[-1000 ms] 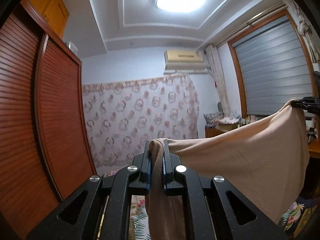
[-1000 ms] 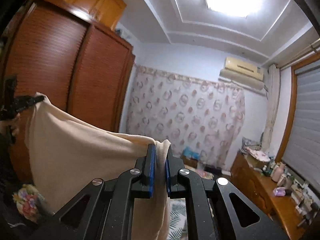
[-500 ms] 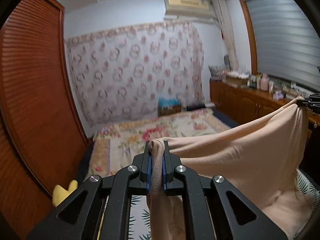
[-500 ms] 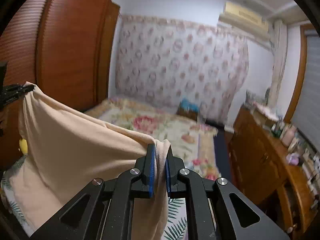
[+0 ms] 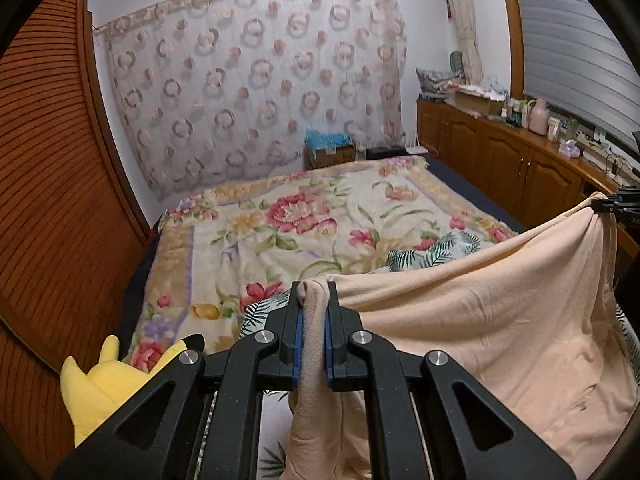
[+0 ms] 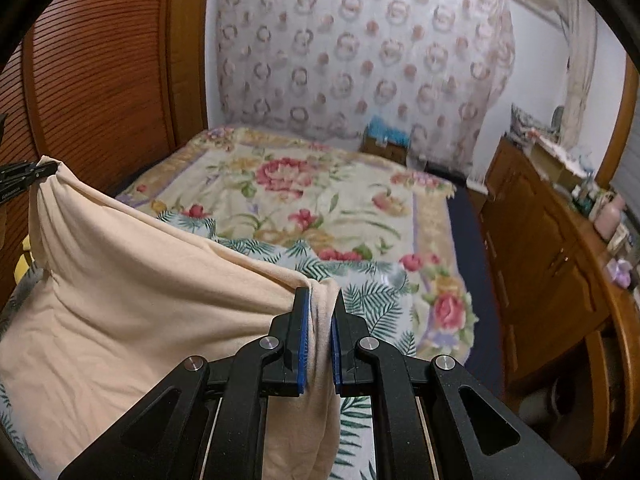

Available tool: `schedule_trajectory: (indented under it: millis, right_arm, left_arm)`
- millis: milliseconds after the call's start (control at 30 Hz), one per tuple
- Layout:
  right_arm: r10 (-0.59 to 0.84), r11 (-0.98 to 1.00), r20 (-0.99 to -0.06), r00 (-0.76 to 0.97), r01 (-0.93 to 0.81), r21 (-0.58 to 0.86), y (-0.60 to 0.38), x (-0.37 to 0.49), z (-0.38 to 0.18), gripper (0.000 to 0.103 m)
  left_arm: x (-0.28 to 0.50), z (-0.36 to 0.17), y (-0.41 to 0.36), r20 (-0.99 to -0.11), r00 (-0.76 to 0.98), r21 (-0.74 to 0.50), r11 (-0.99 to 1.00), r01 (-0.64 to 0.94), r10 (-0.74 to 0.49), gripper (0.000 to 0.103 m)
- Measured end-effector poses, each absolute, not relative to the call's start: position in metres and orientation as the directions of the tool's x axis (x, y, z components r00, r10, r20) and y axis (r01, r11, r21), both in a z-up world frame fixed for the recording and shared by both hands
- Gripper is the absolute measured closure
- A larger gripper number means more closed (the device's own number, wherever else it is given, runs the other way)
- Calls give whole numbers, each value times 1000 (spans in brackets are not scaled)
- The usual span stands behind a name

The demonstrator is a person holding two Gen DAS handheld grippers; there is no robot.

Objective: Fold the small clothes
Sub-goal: 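Lower the shirt onto the bed with both tools and open them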

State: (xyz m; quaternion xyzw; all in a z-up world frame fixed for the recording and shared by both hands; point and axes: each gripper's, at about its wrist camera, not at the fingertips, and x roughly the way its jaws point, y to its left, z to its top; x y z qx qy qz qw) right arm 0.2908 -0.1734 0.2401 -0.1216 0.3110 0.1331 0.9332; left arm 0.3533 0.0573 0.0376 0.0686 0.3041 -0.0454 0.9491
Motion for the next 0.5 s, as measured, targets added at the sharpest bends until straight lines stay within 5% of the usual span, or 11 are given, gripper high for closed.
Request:
schedule_trajectory:
  millis: [167, 333, 400, 500]
  right_arm:
    - [179, 940, -625, 760, -320, -119, -182, 308, 229, 94]
    - [174, 955, -638, 750, -287, -77, -190, 294, 218, 70]
    - [194, 956, -634, 748, -290, -50, -194, 284, 215, 48]
    - [196, 959, -623, 758, -281, -40, -199, 264, 205, 44]
  left_arm:
    - [368, 23, 55, -628, 776, 80, 988, 131, -52, 88]
    - [356, 16, 64, -633, 771, 50, 990, 135, -73, 59]
    - [348, 12, 68, -644, 760, 33, 990, 140, -87, 53]
    - [327, 3, 75, -657, 746, 4, 989, 147, -109, 32]
